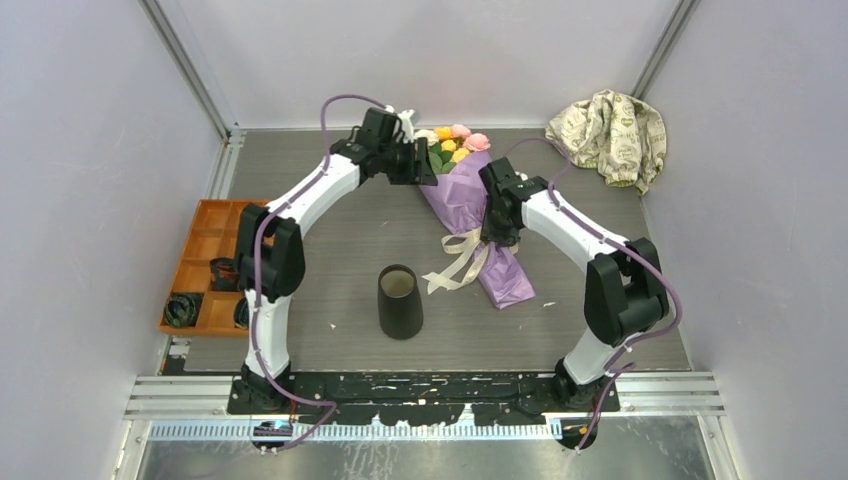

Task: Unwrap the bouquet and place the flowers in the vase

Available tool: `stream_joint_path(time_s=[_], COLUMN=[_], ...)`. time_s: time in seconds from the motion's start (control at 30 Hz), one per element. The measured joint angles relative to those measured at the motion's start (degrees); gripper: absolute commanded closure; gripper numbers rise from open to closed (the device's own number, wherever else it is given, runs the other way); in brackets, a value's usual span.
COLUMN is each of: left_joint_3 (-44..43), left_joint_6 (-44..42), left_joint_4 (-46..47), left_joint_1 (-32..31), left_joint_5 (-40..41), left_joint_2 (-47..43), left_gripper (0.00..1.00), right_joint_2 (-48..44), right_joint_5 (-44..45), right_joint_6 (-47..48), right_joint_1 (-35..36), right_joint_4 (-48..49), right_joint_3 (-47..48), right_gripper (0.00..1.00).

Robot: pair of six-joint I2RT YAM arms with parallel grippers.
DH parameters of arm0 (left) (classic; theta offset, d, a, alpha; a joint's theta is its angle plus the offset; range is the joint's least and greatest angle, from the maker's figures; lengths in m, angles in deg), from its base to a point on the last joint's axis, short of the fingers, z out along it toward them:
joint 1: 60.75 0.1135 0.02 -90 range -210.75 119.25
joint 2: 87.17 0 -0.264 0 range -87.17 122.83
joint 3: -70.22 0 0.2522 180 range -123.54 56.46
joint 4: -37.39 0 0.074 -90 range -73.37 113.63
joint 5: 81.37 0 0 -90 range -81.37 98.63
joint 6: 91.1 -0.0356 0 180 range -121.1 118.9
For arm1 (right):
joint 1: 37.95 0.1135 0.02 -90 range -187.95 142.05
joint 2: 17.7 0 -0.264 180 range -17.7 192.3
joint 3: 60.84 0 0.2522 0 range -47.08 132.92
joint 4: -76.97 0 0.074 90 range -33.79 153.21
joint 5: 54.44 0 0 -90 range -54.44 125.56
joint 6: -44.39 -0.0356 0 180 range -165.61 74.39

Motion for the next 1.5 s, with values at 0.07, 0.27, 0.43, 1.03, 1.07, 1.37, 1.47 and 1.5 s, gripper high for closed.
stream_joint_path(time_s=[0.07,0.27,0.43,1.03,1.07,1.37,1.47,1.5], left_joint_3=[-2.14,-3.93,-5.42,-13.25,-13.25,-13.2,-13.2,-13.2], left_joint_6=[-0.39,-1.49,-1.95,-2.89,-2.89,-2.97,-3.1,-3.15], left_joint_4=[-0.31,-1.2,-1.77,-5.14,-5.14,-5.25,-5.25,-5.27], left_joint_1=[-1.05,-3.19,-4.22,-5.07,-5.07,-5.07,-5.07,-5.07], left_joint_5=[-0.37,-1.14,-1.33,0.26,0.35,1.29,1.55,1.64], left_joint_2=[2.14,4.85,6.97,18.73,18.95,19.23,19.23,19.23], left_gripper=[0.46,0.46,0.46,0.47,0.47,0.47,0.46,0.47], right_joint_2=[0.52,2.78,6.23,2.47,2.19,2.97,3.98,4.17], right_joint_5=[-0.68,-1.25,-0.24,3.28,3.32,3.37,3.67,3.8], right_joint_6=[-0.26,-0.9,-0.98,-1.01,-1.03,-1.07,-1.09,-1.09], right_joint_1=[0.9,2.1,2.08,2.08,2.08,2.08,2.08,2.08], right_joint_4=[0.17,2.8,3.5,2.86,2.84,3.45,3.48,3.41], right_joint_3=[-0.7,-0.7,-0.7,-2.91,-3.26,-3.76,-3.74,-3.63], right_gripper=[0.66,0.73,0.72,0.65,0.65,0.84,0.91,0.91])
